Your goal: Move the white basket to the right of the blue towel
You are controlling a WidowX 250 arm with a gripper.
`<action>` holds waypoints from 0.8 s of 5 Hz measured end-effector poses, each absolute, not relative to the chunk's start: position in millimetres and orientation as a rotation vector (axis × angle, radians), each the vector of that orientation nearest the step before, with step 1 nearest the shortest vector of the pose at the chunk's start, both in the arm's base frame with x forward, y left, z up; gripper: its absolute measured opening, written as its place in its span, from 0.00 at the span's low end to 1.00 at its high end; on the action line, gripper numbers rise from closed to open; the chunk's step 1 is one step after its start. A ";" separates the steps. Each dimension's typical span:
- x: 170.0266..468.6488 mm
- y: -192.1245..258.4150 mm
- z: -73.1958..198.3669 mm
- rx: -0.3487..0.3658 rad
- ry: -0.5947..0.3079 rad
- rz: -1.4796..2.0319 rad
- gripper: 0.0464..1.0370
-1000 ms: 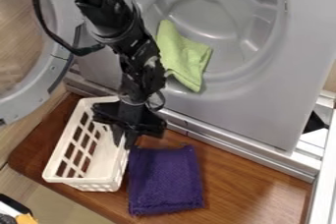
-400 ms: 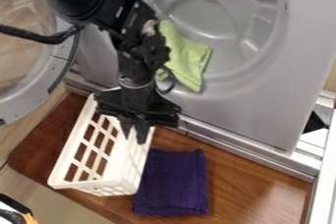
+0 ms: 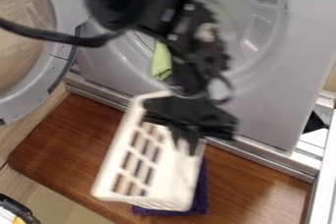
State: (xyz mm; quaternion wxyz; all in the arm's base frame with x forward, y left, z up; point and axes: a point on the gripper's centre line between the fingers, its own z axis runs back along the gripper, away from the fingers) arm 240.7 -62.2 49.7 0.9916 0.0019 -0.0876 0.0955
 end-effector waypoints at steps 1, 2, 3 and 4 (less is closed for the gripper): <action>249.0 -100.6 45.1 -0.021 -0.165 0.143 0.04; 255.5 -144.3 34.1 -0.035 -0.150 0.087 0.04; 261.8 -163.3 16.3 -0.051 -0.142 0.077 0.04; 267.1 -173.3 -0.6 -0.045 -0.132 0.083 0.04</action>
